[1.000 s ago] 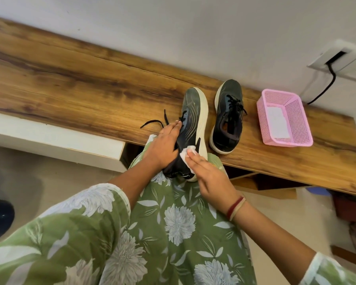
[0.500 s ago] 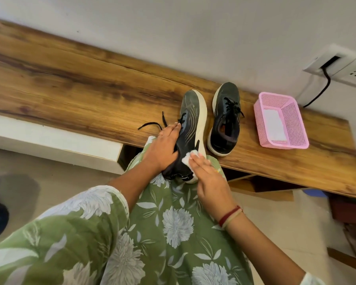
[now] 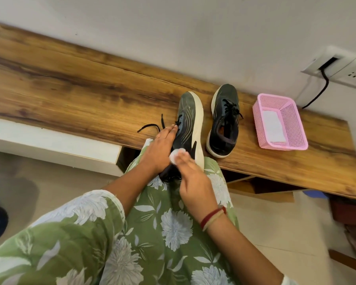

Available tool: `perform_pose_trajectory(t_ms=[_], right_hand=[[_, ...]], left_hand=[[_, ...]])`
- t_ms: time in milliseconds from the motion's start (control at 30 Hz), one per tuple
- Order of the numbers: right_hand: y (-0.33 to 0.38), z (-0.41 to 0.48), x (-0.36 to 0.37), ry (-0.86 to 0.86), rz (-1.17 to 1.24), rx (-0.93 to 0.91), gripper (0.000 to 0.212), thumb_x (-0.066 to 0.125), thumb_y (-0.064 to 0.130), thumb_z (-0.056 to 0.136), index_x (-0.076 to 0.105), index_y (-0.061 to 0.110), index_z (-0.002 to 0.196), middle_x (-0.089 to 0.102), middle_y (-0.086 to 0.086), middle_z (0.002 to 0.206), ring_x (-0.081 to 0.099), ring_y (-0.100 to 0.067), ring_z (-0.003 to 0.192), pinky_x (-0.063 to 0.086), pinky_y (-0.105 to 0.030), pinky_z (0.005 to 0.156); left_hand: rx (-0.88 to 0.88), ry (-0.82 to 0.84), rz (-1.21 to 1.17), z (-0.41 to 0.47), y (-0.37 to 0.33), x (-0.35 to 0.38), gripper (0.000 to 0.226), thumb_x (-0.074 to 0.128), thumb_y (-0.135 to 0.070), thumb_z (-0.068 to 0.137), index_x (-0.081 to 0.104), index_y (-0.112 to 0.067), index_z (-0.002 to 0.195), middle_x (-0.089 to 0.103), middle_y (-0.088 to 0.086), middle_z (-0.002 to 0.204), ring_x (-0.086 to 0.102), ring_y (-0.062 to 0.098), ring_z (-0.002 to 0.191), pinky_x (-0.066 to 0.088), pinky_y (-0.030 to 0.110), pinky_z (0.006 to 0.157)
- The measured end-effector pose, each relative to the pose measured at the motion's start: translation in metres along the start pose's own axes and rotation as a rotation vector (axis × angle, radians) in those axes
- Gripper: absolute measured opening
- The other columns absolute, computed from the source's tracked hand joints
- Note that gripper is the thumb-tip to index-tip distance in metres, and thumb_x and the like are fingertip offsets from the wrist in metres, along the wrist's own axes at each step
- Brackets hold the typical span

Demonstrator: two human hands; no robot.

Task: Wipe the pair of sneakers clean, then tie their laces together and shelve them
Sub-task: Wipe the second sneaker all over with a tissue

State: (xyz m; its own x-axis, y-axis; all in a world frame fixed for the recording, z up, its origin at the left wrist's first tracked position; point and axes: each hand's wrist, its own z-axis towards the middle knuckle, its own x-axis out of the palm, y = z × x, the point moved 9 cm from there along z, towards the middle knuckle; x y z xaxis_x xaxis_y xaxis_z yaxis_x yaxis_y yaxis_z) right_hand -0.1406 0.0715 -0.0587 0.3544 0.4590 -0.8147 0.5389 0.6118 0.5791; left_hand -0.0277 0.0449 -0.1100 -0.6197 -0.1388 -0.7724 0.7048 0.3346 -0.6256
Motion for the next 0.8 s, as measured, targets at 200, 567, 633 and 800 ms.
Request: perform_pose_trajectory(t_ms=[200, 567, 633, 800], right_hand=[[-0.028, -0.006, -0.040, -0.183, 0.411, 0.140, 0.046, 0.041, -0.006, 0.089, 0.059, 0.022, 0.120, 0.058, 0.003, 0.126, 0.053, 0.001, 0.108, 0.043, -0.024, 0.098], [-0.042, 0.027, -0.029, -0.083, -0.169, 0.138, 0.049, 0.044, -0.004, 0.088, 0.048, 0.008, 0.135, 0.046, -0.009, 0.141, 0.039, -0.022, 0.132, 0.017, -0.018, 0.108], [-0.038, 0.014, -0.026, -0.083, -0.208, 0.113, 0.052, 0.044, -0.005, 0.087, 0.045, 0.008, 0.137, 0.044, -0.009, 0.143, 0.038, -0.024, 0.133, 0.014, -0.020, 0.108], [-0.036, -0.013, -0.010, -0.031, -0.250, 0.103, 0.060, 0.052, -0.011, 0.079, 0.048, 0.008, 0.136, 0.047, -0.009, 0.140, 0.045, -0.027, 0.129, 0.015, -0.032, 0.110]], left_hand=[[0.011, -0.003, -0.008, 0.001, -0.002, 0.002, 0.072, 0.053, -0.012, 0.089, 0.017, -0.010, 0.152, 0.019, 0.007, 0.157, 0.017, 0.023, 0.144, 0.018, 0.032, 0.116], [0.052, -0.016, -0.015, 0.003, -0.002, 0.001, 0.069, 0.052, -0.010, 0.088, 0.021, -0.007, 0.150, 0.025, 0.012, 0.155, 0.021, 0.026, 0.143, 0.019, 0.033, 0.117], [0.052, -0.016, -0.012, 0.002, -0.002, 0.001, 0.069, 0.052, -0.011, 0.088, 0.022, -0.007, 0.150, 0.025, 0.012, 0.154, 0.021, 0.025, 0.143, 0.019, 0.033, 0.117], [0.058, -0.012, 0.006, 0.001, -0.003, 0.001, 0.070, 0.053, -0.012, 0.088, 0.021, -0.008, 0.150, 0.024, 0.010, 0.155, 0.021, 0.025, 0.142, 0.020, 0.034, 0.117]])
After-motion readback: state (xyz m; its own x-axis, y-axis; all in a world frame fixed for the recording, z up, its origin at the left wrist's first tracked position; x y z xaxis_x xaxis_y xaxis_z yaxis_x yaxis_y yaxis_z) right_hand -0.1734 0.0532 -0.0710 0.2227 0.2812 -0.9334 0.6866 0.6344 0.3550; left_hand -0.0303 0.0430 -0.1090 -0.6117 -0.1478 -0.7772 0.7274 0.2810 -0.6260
